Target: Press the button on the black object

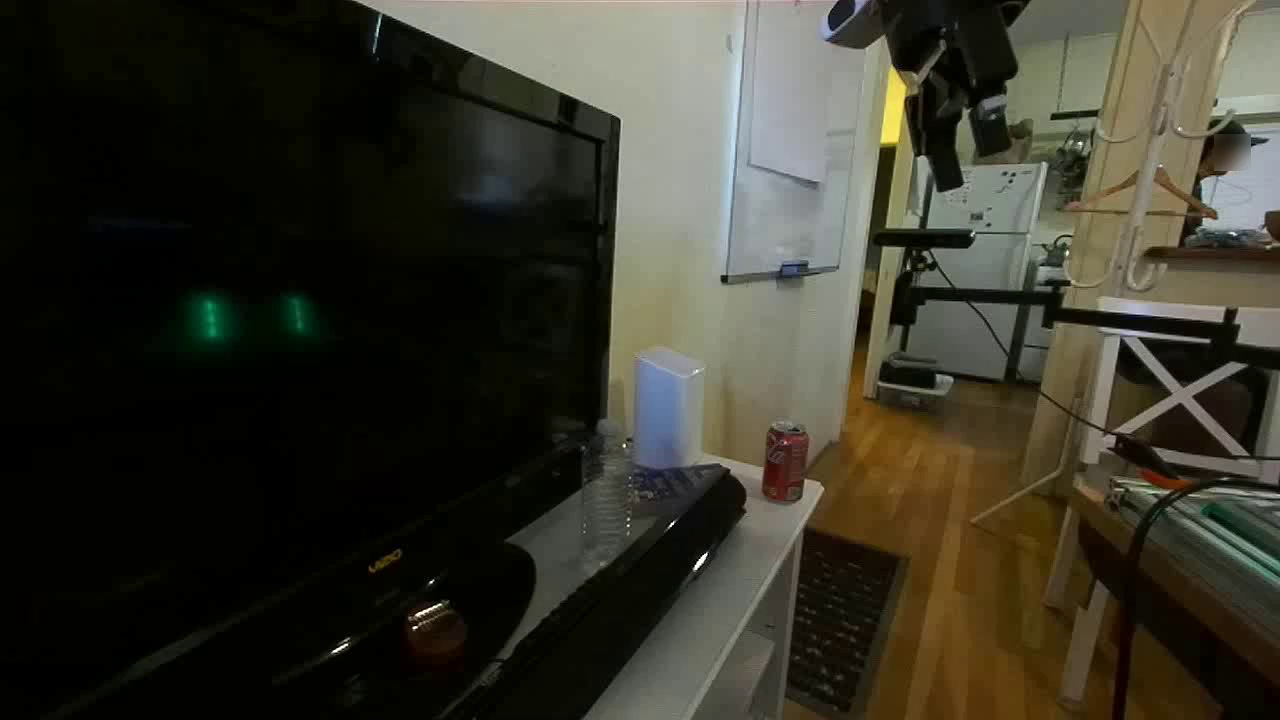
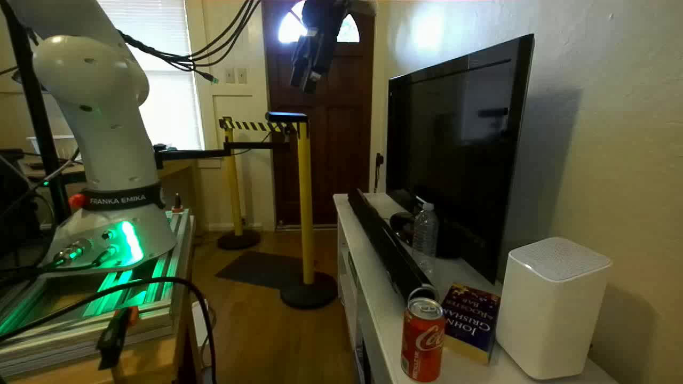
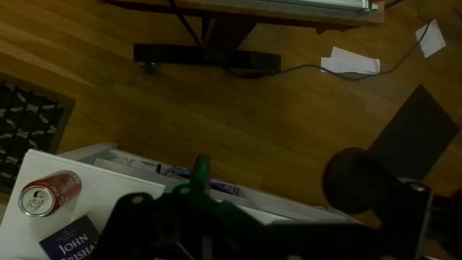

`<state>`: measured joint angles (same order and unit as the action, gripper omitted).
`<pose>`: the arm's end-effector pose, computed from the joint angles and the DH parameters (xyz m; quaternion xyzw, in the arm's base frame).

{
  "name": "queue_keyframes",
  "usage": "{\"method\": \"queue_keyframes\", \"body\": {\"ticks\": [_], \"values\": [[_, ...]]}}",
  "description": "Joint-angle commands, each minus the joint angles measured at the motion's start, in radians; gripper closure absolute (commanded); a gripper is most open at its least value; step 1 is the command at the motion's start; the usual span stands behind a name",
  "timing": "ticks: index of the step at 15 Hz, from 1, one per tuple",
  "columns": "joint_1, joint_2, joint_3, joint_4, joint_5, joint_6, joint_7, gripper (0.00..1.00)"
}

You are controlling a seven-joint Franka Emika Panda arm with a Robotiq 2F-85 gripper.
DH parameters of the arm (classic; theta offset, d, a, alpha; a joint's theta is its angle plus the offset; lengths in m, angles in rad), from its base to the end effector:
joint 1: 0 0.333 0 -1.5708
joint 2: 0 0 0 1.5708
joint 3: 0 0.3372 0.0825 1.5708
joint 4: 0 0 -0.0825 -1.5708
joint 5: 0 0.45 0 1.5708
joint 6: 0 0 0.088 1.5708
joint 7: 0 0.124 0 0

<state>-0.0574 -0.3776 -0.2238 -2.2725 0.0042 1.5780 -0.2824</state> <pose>0.4328 -0.1283 0.4623 -0.9858 -0.0144 0.1444 0.0847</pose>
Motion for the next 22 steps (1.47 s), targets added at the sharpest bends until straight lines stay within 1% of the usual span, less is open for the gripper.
{"method": "queue_keyframes", "body": {"ticks": [1,6,8,11,15,17,19,21,22], "values": [[-0.017,0.002,0.015,0.001,0.004,-0.001,-0.005,0.0],[-0.017,0.002,0.015,0.001,0.004,-0.001,-0.005,0.0],[-0.002,0.052,0.017,0.014,0.039,0.066,-0.019,0.0],[0.022,0.139,0.038,0.035,0.098,0.209,-0.026,0.0],[0.033,0.29,0.076,0.074,0.233,0.381,0.05,0.0],[0.031,0.371,0.094,0.104,0.304,0.414,0.07,0.0],[0.024,0.444,0.113,0.129,0.335,0.456,0.093,0.0],[0.019,0.515,0.132,0.158,0.403,0.49,0.086,0.0],[0.012,0.442,0.131,0.103,0.338,0.476,0.079,0.0]]}}
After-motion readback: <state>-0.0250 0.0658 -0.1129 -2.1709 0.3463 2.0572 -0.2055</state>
